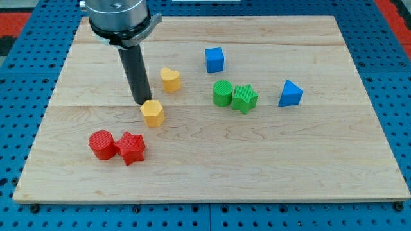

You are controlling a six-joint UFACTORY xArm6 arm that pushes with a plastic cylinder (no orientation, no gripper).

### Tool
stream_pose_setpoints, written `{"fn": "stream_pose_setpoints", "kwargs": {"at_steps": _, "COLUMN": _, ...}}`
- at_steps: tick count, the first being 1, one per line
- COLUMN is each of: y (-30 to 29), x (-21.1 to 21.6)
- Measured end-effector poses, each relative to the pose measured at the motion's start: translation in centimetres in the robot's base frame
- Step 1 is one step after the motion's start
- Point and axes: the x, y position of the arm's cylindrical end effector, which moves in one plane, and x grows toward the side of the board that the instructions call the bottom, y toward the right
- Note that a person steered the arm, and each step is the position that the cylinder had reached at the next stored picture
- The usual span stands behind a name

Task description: Push the yellow hexagon closer to yellow heart

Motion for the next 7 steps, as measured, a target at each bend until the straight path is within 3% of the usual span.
{"fn": "stream_pose_setpoints", "kwargs": {"at_steps": 1, "y": 6.1, "x": 4.5}}
{"fn": "stream_pose_setpoints", "kwargs": {"at_steps": 4, "y": 5.9, "x": 16.6}}
{"fn": "stream_pose_setpoints", "kwargs": {"at_steps": 5, "y": 2.5, "x": 13.7}}
{"fn": "stream_pose_setpoints", "kwargs": {"at_steps": 7, "y": 4.0, "x": -0.8}}
